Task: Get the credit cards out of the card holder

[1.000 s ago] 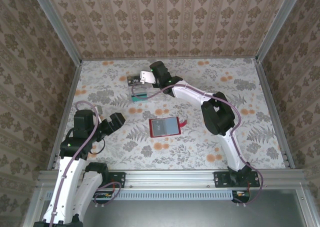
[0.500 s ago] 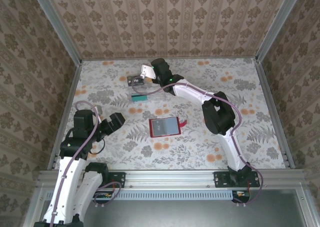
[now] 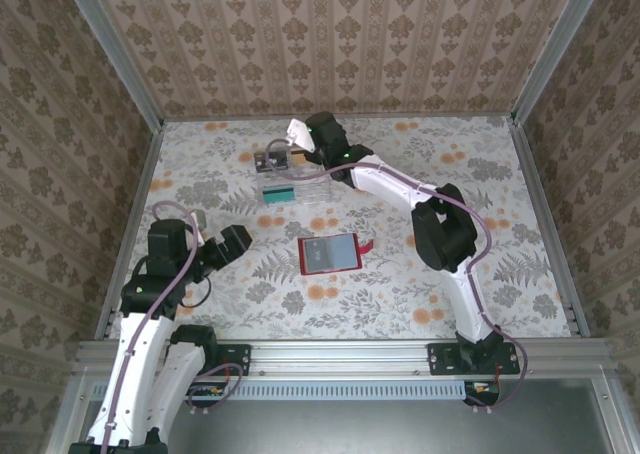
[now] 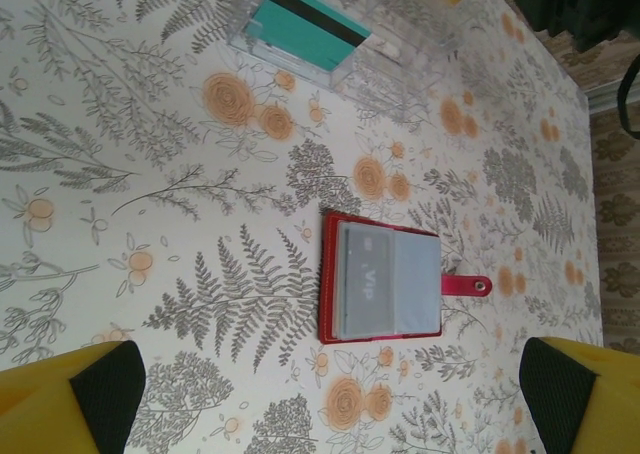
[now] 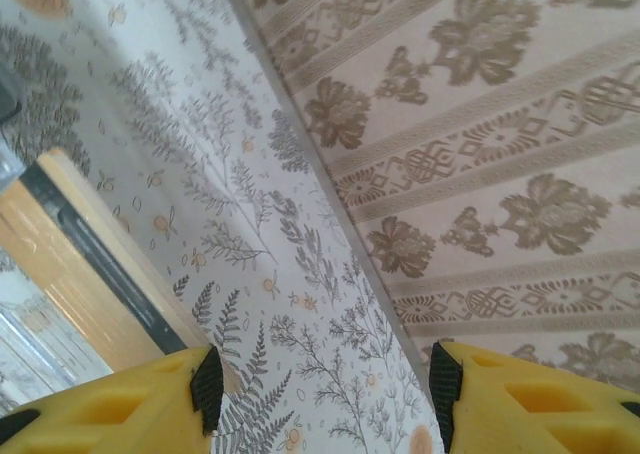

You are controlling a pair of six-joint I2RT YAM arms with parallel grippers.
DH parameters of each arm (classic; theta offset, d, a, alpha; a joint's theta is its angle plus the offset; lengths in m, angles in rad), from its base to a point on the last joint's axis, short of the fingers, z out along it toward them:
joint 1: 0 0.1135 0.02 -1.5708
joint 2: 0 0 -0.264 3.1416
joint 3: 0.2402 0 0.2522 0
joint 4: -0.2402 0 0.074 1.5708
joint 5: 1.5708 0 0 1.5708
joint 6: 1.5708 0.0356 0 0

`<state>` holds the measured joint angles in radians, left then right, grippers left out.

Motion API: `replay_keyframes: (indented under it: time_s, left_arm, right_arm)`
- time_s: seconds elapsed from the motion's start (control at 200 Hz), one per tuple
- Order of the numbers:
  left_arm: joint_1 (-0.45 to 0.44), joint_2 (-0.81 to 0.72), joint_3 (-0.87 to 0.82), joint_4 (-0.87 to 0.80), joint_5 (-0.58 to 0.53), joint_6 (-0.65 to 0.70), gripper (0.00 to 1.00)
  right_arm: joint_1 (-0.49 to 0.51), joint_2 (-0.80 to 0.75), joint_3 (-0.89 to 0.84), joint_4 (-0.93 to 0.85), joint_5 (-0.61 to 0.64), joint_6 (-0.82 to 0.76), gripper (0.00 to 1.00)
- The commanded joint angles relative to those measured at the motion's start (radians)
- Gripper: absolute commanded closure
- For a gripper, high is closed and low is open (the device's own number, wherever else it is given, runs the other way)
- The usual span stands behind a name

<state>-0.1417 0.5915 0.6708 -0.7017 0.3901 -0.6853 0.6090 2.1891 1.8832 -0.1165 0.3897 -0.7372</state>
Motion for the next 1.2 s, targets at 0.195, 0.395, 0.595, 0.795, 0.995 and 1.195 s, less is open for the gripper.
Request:
replay_keyframes:
  time_s: [0.195,0.395,0.595,0.795,0.995,1.195]
  left_arm:
    - [0.008,0.078,-0.047,0.183,0.091,-0.022,0.04]
    - [-0.004,0.192,-0.080,0.298,0.129,-0.107,0.22]
    - [-0.104,0.335,-0.098,0.408,0.097,-0.166,0.35]
    - [-0.263,0.507,-0.082,0.517,0.013,-0.208,0.39]
    - [-0.369,0.671,-0.050,0.589,-0.006,-0.216,0.45]
    - [-0.407,0.779,-0.028,0.641,0.010,-0.220,0.51]
  right_arm:
    - [-0.018,-0.270,-0.080,-0.188,0.025,0.473,0.43]
    - [-0.017,-0.399,-0.207,-0.382,-0.106,0.780,0.63]
    - [-0.015,-0.529,-0.474,-0.396,-0.317,1.012,0.74]
    - [0.000,-0.589,-0.712,-0.349,-0.447,1.163,0.74]
    - [0.020,-0.569,-0.855,-0.294,-0.486,1.213,0.72]
    - [0.032,-0.503,-0.905,-0.257,-0.508,1.239,0.73]
